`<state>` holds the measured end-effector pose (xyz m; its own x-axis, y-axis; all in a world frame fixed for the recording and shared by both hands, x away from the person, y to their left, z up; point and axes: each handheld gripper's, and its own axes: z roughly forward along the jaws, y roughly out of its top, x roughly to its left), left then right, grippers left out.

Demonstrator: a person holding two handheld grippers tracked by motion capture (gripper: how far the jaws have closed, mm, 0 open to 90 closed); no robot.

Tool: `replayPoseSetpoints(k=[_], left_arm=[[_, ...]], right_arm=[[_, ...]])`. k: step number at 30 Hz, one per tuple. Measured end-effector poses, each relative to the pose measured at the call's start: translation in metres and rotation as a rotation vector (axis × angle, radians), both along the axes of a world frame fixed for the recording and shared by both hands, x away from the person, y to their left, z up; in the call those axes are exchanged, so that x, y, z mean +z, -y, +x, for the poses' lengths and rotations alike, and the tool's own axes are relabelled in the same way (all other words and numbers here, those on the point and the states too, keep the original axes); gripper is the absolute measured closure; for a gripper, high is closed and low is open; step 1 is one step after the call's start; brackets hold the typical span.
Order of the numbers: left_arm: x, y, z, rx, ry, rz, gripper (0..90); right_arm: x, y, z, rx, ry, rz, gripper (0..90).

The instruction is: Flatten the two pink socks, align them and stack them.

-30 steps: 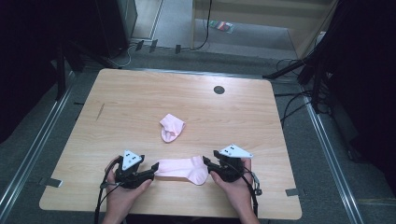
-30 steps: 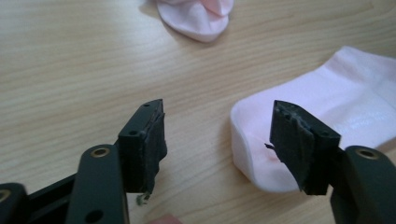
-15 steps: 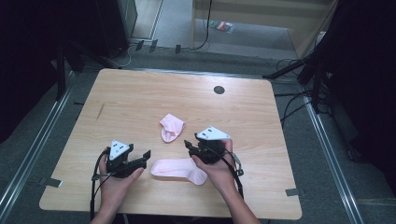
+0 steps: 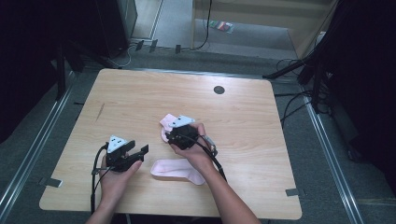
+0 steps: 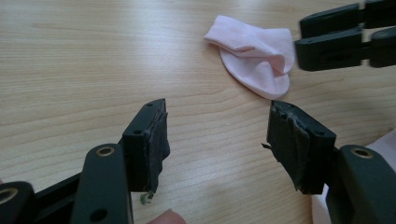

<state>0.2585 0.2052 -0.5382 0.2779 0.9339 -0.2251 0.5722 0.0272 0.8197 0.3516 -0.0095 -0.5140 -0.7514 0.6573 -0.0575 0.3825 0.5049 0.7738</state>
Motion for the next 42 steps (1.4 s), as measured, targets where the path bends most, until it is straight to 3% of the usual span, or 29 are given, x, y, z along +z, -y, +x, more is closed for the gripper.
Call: replayPoseSetpoints(k=[5,7,9,11,16,19,23,28,29,30,35,38,40,42], left_arm=[[0.002,0.001,0.005,-0.012,-0.007,-0.004,40.1],[0.003,0.001,0.007,-0.011,-0.012,-0.007,39.9],[0.003,0.000,0.009,-0.007,-0.013,-0.014,40.0],[0.002,-0.002,0.011,-0.006,-0.017,-0.013,40.1],[0.003,-0.004,0.018,-0.009,-0.021,-0.011,40.8],[0.003,-0.002,0.022,-0.006,-0.018,-0.016,41.2],[0.005,0.001,0.027,-0.017,-0.019,-0.012,41.6],[0.004,0.003,0.035,-0.017,-0.024,-0.001,42.3],[0.004,0.004,0.037,-0.018,-0.027,0.005,42.7],[0.003,0.004,0.039,-0.018,-0.025,0.011,42.8],[0.001,0.007,0.047,-0.019,-0.015,0.011,45.6],[0.000,0.012,0.050,-0.052,-0.032,0.014,48.9],[0.001,0.016,0.051,-0.098,-0.057,-0.028,54.3],[0.001,0.022,0.051,-0.129,-0.065,-0.027,56.0]], right_arm=[[-0.008,-0.019,0.012,-0.027,-0.011,-0.046,59.6],[-0.011,-0.024,0.016,-0.041,-0.010,-0.088,72.8],[-0.011,-0.022,0.021,-0.049,-0.030,-0.084,84.7],[-0.007,-0.017,0.025,-0.080,-0.065,-0.038,90.0],[0.009,-0.001,0.022,-0.117,-0.102,0.081,90.0],[0.023,0.018,0.019,-0.184,-0.185,0.250,90.0],[0.028,0.043,0.021,-0.281,-0.247,0.369,90.0],[0.016,0.076,0.028,-0.428,-0.269,0.406,88.8],[0.012,0.084,0.030,-0.461,-0.272,0.413,81.8],[0.008,0.091,0.031,-0.483,-0.240,0.393,75.7],[-0.001,0.107,0.035,-0.517,-0.145,0.321,65.3],[-0.002,0.108,0.037,-0.501,-0.104,0.303,60.7],[-0.003,0.104,0.042,-0.463,-0.056,0.258,59.4],[-0.004,0.100,0.045,-0.433,-0.036,0.245,59.3]])
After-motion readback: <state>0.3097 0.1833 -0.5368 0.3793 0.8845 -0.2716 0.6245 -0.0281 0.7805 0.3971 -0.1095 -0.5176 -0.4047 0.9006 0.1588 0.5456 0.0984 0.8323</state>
